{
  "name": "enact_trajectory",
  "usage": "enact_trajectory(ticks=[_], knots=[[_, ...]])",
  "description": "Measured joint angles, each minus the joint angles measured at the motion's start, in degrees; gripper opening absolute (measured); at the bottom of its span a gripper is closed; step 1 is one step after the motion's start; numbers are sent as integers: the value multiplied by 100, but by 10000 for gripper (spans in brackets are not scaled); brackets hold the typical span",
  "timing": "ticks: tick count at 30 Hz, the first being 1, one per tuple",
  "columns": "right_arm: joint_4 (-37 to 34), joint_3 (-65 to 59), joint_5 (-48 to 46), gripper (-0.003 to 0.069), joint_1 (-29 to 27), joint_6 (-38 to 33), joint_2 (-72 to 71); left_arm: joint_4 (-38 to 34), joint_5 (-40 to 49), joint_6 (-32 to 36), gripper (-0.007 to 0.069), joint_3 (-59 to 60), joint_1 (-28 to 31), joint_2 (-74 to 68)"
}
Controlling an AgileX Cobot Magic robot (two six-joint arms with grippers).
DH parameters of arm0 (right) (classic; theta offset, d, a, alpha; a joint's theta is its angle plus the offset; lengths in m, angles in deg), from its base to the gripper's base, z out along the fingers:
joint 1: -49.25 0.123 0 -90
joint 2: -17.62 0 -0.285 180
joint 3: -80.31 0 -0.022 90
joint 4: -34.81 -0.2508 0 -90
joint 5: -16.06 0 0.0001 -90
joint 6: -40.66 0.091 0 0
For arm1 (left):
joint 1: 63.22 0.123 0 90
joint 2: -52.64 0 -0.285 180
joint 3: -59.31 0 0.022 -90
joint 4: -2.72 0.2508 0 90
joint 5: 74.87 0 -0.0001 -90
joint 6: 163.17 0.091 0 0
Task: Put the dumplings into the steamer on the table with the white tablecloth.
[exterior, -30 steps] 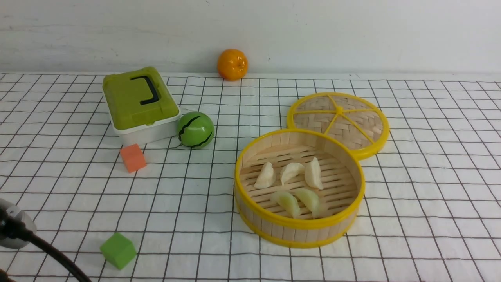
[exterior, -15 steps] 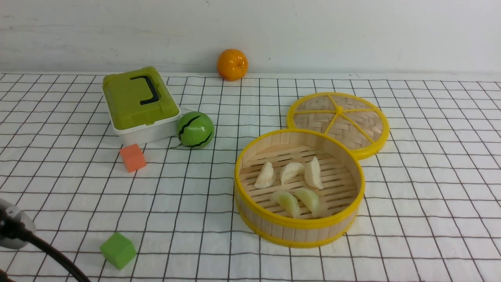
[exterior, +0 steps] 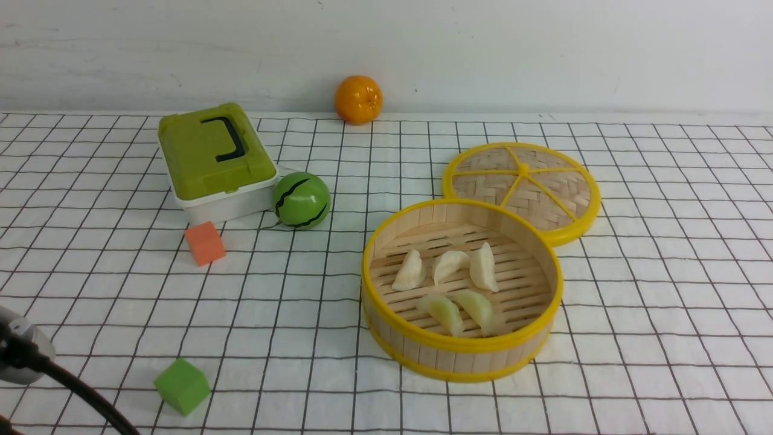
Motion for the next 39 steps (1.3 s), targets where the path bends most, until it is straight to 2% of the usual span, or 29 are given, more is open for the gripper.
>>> enact_trajectory(ticks=[15,22,25,29,33,39], knots=[[0,0,0,-1,0,0,0,0,0,0,239,0,0,0],[0,0,0,6,0,0,0,276,-105,-14,239,0,0,0],[0,0,0,10,0,0,0,495,-592,-235,226,0,7,74],[0,0,0,15,0,0,0,797,-1335,-542,150,67,115,365],[-6,0,0,22,0,0,0,1214,-2307,-644,-13,577,400,1159],[-6,5,0,31,0,0,0,1245,-3533,-727,-13,1471,909,2297]])
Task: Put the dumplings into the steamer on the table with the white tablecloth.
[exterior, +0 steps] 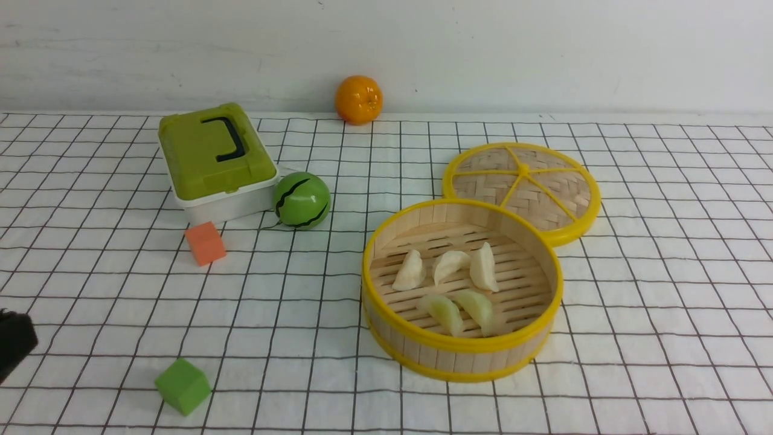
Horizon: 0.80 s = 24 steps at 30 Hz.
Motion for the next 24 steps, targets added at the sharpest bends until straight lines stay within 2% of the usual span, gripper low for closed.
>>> enact_trajectory(ticks=[7,11,14,15,16,21,24], knots=[[0,0,0,38,0,5,0,-41,-683,-24,-13,622,422,790],[0,0,0,46,0,5,0,-466,-886,-24,-13,988,820,1006],[0,0,0,51,0,5,0,-1033,-1293,-24,-13,1426,1435,1187],[0,0,0,51,0,5,0,-1092,-1351,-24,-13,1452,1474,1196],[0,0,0,54,0,5,0,-1271,-1553,-24,-13,1671,1797,1248],[0,0,-6,60,0,5,0,-1431,-1754,-30,-13,2192,2658,1316],[0,0,-6,67,0,5,0,-1420,-1752,-49,-13,2409,2978,1388]])
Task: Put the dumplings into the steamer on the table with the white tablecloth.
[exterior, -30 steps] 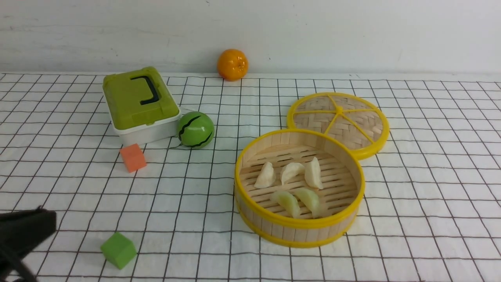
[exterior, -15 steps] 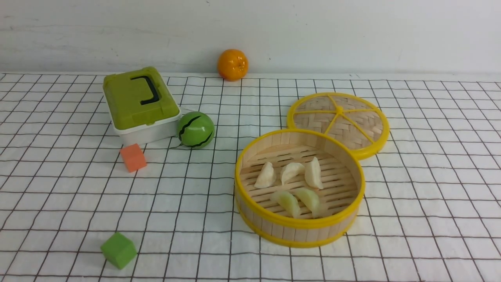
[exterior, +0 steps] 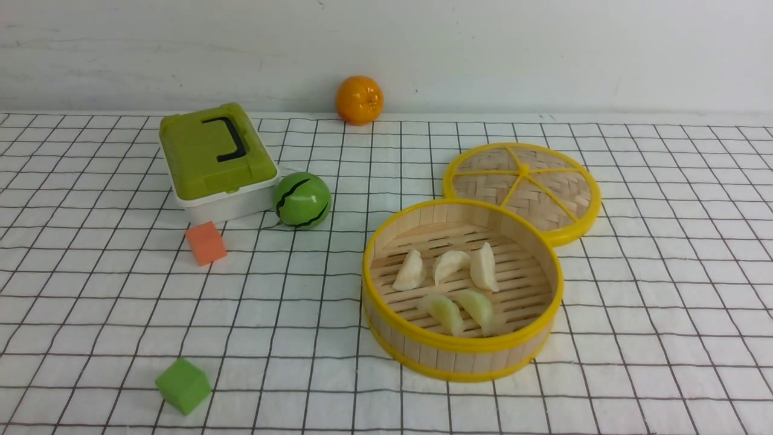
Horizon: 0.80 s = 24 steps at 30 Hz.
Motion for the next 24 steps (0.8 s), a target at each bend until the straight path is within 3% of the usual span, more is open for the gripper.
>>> enact_trajectory(ticks=[9,24], knots=[[0,0,0,80,0,0,0,646,744,166,-13,50,-219,104],[0,0,0,92,0,0,0,278,1964,460,-13,50,-354,104]])
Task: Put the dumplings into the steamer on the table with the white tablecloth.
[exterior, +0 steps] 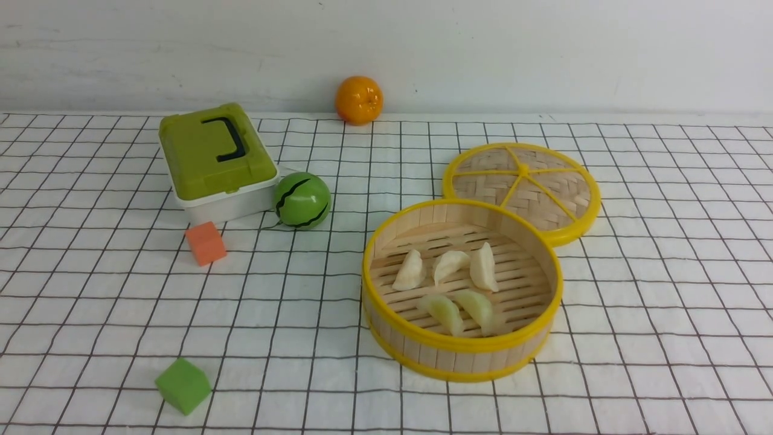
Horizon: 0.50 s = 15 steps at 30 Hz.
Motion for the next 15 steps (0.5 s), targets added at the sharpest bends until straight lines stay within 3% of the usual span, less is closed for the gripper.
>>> enact_trajectory(ticks=[8,15], knots=[[0,0,0,93,0,0,0,-47,30,100,-13,0,-223,0],[0,0,0,98,0,0,0,158,30,-254,-13,0,-399,0]])
